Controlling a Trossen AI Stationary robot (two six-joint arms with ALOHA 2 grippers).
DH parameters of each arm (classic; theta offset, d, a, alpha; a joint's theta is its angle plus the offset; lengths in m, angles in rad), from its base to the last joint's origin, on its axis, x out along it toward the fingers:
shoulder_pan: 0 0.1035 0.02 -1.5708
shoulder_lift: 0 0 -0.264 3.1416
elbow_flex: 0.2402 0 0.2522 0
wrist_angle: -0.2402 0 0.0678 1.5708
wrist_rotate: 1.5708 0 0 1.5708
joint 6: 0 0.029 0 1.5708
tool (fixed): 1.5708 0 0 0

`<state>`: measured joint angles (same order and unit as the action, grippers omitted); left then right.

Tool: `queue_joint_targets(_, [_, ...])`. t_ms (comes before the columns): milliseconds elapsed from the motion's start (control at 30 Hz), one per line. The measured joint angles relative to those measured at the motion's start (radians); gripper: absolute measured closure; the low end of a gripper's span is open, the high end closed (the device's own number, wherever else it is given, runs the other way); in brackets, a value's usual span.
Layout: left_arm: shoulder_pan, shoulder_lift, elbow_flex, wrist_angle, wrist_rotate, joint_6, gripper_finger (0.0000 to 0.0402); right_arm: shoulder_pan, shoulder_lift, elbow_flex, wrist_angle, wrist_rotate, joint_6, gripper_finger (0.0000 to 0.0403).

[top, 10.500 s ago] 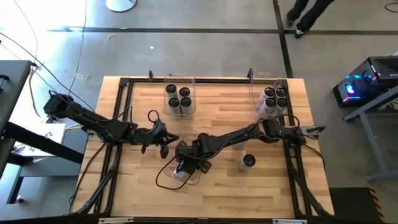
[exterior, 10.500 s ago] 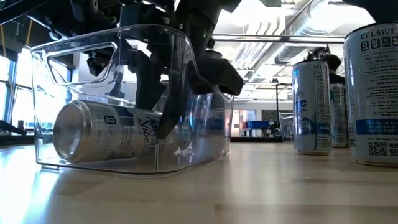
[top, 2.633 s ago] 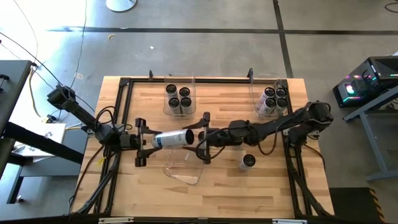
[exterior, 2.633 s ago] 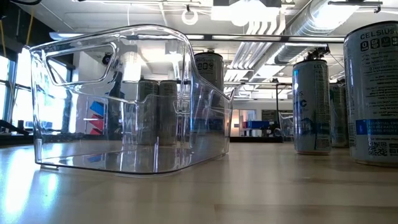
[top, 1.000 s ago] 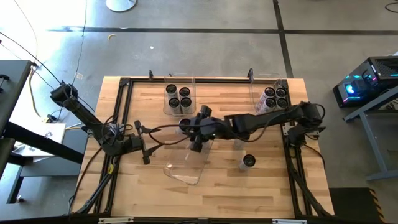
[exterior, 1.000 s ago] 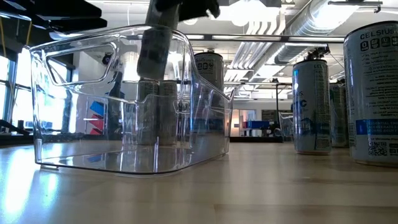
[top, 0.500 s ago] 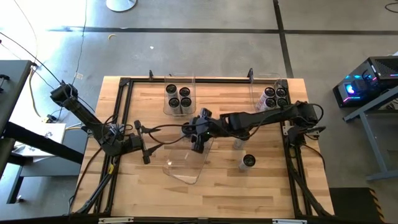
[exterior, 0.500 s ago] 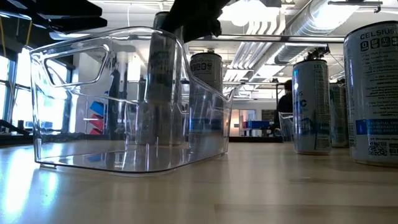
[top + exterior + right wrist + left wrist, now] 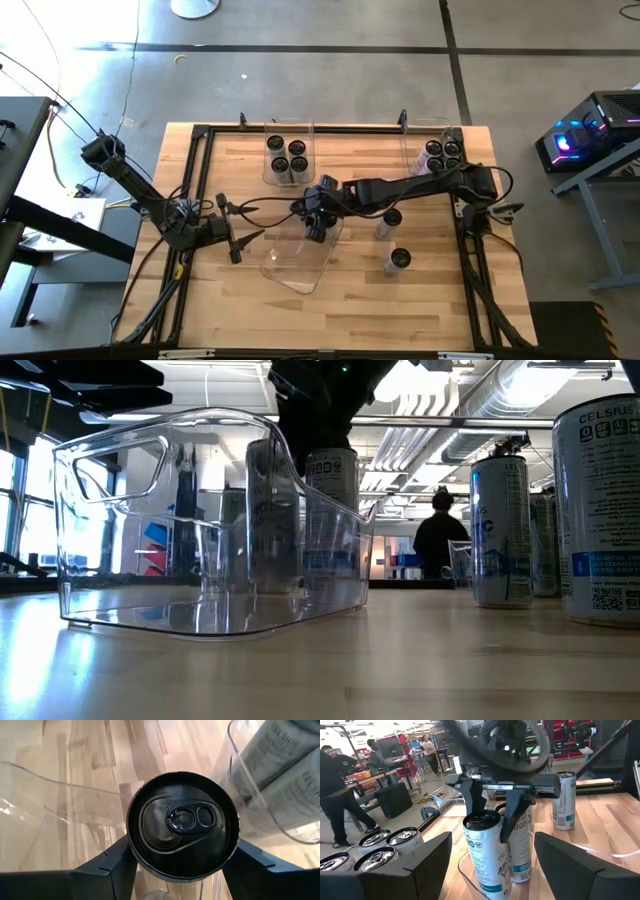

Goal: Sort soda cans
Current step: Adjust the white/blue soda cans

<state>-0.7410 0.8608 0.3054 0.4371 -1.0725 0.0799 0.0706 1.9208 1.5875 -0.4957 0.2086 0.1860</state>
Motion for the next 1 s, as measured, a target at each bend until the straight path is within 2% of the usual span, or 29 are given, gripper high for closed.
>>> queue_joint_targets(167, [0.0, 0.0, 0.0, -0.002, 0.0, -0.001, 0.0124, -0.006, 0.006, 0.0, -0.023, -0.031, 0.001, 0.0176])
queue_joint_targets(467, [0.0, 0.0, 0.0, -0.004, 0.0, -0.001, 0.0124, -0.005, 0.006, 0.0, -0.048, -0.092, 0.016, 0.0129])
queue_joint_targets(1000, [0.0, 0.0, 0.0, -0.004, 0.0, -0.001, 0.0124, -0.006, 0.003, 0.002, -0.068, -0.09, 0.042, 0.0122])
